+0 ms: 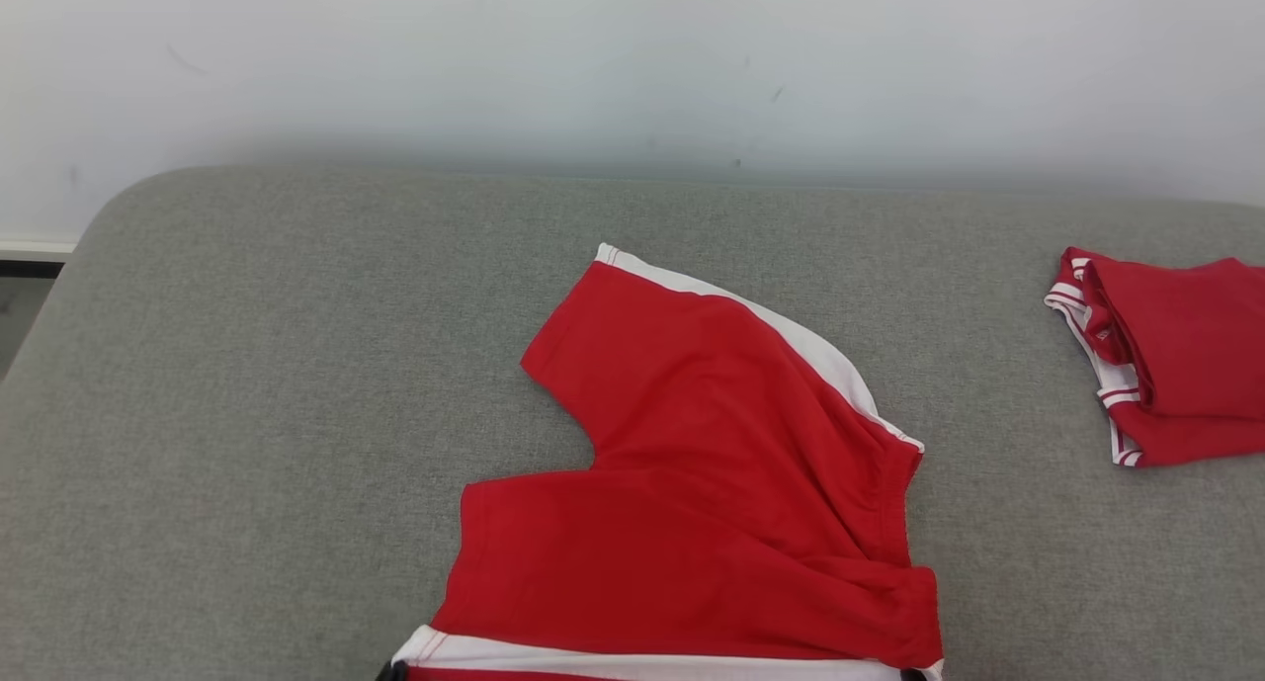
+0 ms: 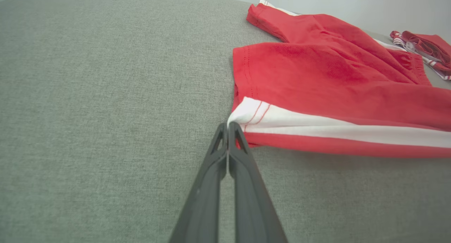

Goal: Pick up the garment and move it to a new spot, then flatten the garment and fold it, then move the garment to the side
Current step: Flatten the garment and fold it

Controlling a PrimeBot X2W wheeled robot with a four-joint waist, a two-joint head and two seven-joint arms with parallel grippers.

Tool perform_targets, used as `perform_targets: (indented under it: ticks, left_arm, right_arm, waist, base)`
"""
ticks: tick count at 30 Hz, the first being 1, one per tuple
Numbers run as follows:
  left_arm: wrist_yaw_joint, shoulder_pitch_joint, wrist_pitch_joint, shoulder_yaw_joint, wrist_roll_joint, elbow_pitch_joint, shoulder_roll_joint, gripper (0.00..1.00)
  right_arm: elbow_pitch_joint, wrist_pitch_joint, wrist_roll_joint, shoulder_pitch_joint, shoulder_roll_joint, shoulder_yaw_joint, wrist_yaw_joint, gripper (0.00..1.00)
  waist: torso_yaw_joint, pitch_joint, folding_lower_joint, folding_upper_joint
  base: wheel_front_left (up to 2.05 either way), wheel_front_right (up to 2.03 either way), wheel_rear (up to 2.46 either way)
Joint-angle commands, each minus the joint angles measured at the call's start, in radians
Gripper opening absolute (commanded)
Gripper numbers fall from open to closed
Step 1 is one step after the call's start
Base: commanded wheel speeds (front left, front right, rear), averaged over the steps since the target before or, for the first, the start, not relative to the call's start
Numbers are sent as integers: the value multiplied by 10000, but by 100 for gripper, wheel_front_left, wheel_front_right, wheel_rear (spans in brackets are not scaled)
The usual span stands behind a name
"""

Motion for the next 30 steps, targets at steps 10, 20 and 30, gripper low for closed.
perform_targets:
  ticks: [10,20,30]
  left_arm:
    - [-688,-1410,55,672,742,-123,553,0]
    - [-1568,-5009,1595,724,751,-233,1706,0]
    - [-1790,-8016,2678,-336,329,1173,2255,0]
  right_arm:
    - [-892,437,-371,-590,248,-237,-33,0]
    - [-1422,896,-428,-2997,560,447,-32,0]
    - [-388,727,-174,-4971,756,581,-32,0]
  waist:
    - [-503,255,1,1]
    - [-1824,1554,1,1]
    - [-2570,2591,1,1]
  base:
    - [0,0,0]
    - [0,0,0]
    - [0,0,0]
